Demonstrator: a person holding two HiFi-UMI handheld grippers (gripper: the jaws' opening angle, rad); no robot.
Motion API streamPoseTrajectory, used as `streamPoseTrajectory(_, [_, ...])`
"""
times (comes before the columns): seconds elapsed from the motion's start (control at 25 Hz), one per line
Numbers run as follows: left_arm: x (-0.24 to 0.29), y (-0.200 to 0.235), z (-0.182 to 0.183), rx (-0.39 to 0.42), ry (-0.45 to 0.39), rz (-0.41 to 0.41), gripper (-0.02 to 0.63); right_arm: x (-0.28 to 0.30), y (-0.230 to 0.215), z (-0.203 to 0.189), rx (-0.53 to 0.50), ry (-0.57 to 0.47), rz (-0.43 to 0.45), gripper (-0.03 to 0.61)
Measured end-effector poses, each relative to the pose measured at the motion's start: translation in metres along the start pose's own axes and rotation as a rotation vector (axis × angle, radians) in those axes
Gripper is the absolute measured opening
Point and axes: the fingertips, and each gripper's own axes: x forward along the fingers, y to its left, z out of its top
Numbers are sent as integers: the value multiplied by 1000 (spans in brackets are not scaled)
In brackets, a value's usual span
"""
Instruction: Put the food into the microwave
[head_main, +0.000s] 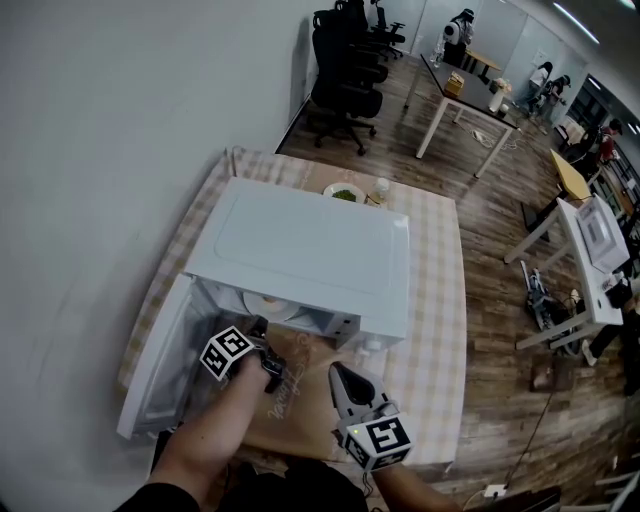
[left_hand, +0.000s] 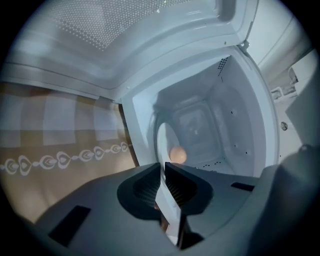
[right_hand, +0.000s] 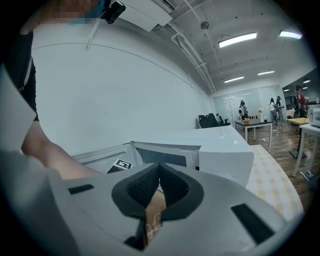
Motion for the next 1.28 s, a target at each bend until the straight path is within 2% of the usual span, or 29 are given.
streamPoseTrajectory(0.64, [12, -8, 3, 60, 22, 14, 38, -4, -5, -5, 6, 8, -6, 8])
streamPoseTrajectory(0.8, [6, -9, -1, 85, 35, 25, 66, -7, 0, -4, -17, 13, -2, 8])
streamPoseTrajectory(1.0, [5, -17, -5, 81, 53, -9, 55, -9, 1, -7, -2, 15, -4, 8])
streamPoseTrajectory(1.16, [12, -16, -2, 126, 60, 17, 55, -12, -5, -9, 6, 14, -21, 8])
streamPoseTrajectory(1.28, [14, -16, -1, 109, 53, 10, 54, -14, -9, -11, 2, 15, -27, 8])
